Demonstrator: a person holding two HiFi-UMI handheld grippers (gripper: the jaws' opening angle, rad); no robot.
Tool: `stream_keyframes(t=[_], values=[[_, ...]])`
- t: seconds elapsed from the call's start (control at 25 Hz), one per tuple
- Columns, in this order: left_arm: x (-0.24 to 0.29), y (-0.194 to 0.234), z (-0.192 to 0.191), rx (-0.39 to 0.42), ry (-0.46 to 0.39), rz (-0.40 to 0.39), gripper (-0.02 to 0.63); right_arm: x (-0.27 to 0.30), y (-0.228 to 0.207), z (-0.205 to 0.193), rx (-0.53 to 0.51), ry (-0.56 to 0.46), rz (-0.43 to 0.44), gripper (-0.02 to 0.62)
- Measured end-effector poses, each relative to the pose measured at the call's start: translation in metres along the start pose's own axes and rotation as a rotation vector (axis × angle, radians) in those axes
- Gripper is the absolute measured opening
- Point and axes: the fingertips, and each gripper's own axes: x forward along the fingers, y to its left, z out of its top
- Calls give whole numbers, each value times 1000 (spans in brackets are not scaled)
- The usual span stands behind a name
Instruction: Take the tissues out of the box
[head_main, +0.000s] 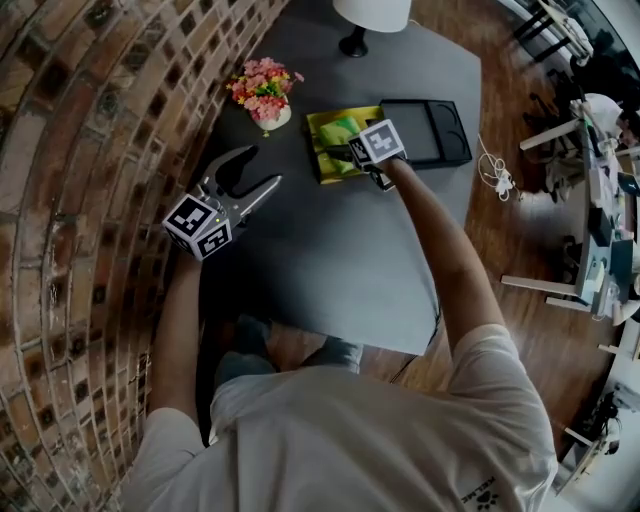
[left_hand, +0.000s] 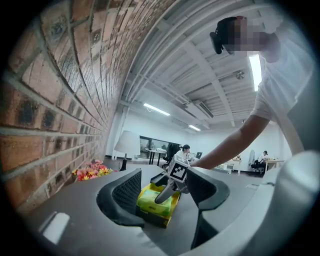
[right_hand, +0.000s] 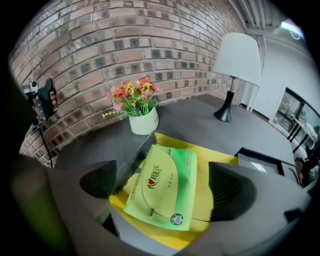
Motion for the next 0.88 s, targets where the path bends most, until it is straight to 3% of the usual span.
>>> stream_keyframes(t=[0.28,0.4,0.48,0.6,0.76,0.88], values=[[-1,2,-26,-1,14,23,330,28,-6,-25,16,138,-111,558],[-3,2,-31,15,20,52,350,37,-2,-30,72,153,-89,557],[-4,3,-31,23,16,72,357,36,-1,-28,77,144,-87,497],[-7,3,-27,31,11,100,357,29,-3,-23,58,133,-112,460],[-16,8,-21,53,27,172,357,6,2,0,-25,10,-130,448],[-22,9,-15,54,44,200,357,-32,14,23,-2,-147,-97,448]])
